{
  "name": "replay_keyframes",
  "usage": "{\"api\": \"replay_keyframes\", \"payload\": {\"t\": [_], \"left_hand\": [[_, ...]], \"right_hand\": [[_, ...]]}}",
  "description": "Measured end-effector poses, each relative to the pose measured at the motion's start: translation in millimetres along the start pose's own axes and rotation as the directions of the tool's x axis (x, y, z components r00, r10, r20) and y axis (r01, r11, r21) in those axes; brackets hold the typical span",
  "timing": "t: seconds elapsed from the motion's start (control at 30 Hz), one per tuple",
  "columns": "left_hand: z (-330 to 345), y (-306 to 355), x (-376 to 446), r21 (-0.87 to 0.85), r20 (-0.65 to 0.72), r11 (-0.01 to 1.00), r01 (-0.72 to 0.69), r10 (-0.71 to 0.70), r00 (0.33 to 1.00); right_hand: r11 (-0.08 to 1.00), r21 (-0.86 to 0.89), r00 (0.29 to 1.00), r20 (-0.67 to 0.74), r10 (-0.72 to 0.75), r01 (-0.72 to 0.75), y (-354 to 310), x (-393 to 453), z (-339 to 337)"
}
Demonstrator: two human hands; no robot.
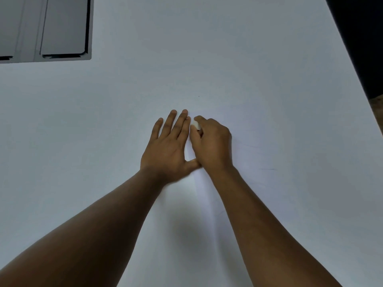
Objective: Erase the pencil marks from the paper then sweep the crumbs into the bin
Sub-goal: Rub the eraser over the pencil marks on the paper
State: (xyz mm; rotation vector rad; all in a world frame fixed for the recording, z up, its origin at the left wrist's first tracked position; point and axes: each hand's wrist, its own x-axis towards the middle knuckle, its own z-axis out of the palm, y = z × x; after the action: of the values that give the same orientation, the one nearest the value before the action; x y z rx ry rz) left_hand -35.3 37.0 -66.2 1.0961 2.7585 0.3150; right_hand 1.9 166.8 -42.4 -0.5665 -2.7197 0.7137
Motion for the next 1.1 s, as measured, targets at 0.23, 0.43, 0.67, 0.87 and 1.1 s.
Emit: {"api": "replay_keyframes", "payload": {"t": [0.23, 0.43, 0.67, 0.87, 1.1], "left_hand": [[-2, 4, 0, -0.002, 0.009, 0.999, 0.047, -0.047, 0.999], [-1, 1, 0, -0.018, -0.011, 1.0, 0.018, -0.019, 1.0], [-3, 2, 0, -0.038, 0.003, 0.999, 0.038, -0.037, 0.999], [-2, 3, 0, -0.045, -0.015, 0.998, 0.041, -0.042, 0.999], [-1, 2, 0, -0.041, -0.021, 0.999, 0.037, -0.037, 0.999]], "right_hand": [[0.972, -0.068, 0.966, -0.142, 0.215, -0.226, 43, 12, -27], [1.0, 0.025, 0.999, -0.039, 0.014, -0.013, 15, -5, -10], [0.995, -0.097, 0.999, -0.033, 0.006, -0.01, 16, 4, -7], [1.0, -0.021, 0.997, -0.08, -0.018, 0.016, 21, 12, -13], [0.994, -0.11, 0.999, -0.047, -0.018, 0.013, 17, 10, -5]]}}
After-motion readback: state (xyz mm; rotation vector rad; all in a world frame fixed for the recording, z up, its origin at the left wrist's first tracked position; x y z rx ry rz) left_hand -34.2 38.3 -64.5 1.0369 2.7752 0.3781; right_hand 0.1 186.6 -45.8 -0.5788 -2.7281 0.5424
